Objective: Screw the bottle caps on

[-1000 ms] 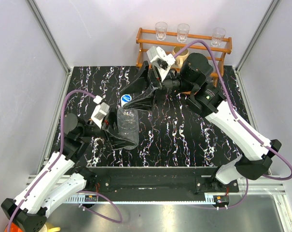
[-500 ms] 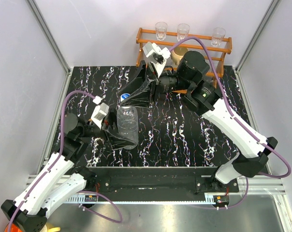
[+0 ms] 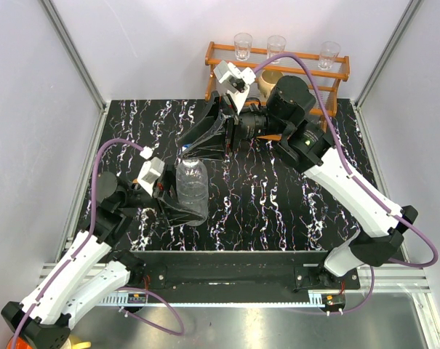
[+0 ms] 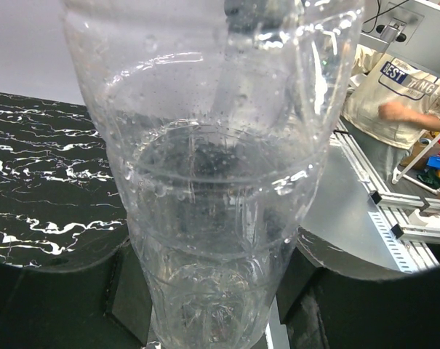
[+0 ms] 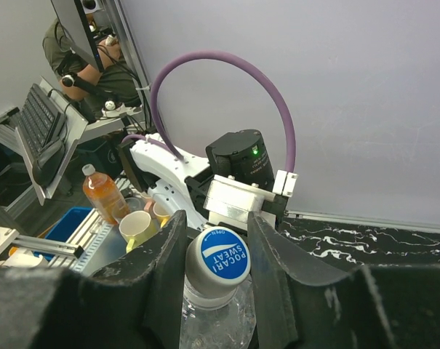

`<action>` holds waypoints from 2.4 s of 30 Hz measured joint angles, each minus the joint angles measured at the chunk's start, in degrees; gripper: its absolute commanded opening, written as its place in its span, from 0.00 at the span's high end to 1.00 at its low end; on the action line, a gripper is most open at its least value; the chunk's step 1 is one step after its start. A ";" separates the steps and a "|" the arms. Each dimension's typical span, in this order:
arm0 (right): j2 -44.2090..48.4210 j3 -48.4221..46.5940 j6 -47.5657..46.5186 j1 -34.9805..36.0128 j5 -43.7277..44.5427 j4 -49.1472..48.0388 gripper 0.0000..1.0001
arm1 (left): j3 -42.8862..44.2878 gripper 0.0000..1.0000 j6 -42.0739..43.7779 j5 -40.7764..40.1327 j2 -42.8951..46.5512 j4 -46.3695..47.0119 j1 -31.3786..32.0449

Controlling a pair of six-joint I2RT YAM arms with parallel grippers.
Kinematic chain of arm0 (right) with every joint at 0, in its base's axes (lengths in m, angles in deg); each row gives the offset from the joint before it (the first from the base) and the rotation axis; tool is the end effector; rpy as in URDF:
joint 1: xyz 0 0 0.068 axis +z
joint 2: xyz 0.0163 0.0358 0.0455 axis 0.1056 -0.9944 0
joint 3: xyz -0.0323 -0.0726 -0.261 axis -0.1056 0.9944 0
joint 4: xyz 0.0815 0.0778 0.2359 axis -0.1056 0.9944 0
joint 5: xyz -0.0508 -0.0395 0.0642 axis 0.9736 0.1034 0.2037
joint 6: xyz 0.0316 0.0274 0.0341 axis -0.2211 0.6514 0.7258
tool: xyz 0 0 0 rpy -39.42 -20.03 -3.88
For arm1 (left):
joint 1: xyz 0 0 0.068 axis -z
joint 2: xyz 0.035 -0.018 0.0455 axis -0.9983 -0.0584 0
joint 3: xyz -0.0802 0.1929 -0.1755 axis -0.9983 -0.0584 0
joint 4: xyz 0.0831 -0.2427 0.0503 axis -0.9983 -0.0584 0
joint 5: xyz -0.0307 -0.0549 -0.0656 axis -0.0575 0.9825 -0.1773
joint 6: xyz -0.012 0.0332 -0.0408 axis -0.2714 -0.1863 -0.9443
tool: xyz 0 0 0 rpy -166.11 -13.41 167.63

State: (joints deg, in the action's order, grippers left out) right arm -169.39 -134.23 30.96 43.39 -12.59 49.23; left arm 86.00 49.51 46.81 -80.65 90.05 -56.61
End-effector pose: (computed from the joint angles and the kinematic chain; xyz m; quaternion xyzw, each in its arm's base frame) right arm 0.1795 0.2545 0.5470 -0.4980 0.4072 0.6250 0.4421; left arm 0.1078 -0.0990 0.3770 0.4269 0.5070 -0.6057 0.4404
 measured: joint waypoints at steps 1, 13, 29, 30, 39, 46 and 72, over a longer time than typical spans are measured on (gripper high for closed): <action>0.00 0.07 0.00 0.00 0.00 0.00 0.63 | 0.00 0.50 0.04 -0.02 0.00 0.00 0.00; 1.49 2.71 -3.72 -0.04 3.17 0.24 0.69 | -0.13 0.50 1.95 -3.63 0.00 -2.47 -0.79; 3.17 3.74 -14.05 1.03 7.65 4.35 0.48 | -0.24 0.51 4.11 -7.13 -0.13 -4.39 -1.33; 3.17 3.74 -14.23 1.05 7.65 4.44 0.47 | -0.24 0.52 4.11 -7.30 -0.13 -4.39 -1.36; 3.37 3.41 -15.43 1.29 7.67 5.35 0.44 | -0.24 0.52 4.17 -7.76 -0.11 -4.33 -1.88; 3.91 3.41 -16.00 1.90 7.78 5.64 0.38 | -0.22 0.52 4.81 -7.72 -0.04 -3.96 -2.29; 5.38 1.99 -13.99 4.09 11.69 7.23 0.17 | 1.09 0.52 11.04 -7.78 0.72 -4.28 -3.87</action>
State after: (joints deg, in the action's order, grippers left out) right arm -164.01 -132.25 16.97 47.48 -0.89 56.47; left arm 87.10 60.55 39.03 -79.93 85.77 -60.48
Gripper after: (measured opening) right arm 0.819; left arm 0.579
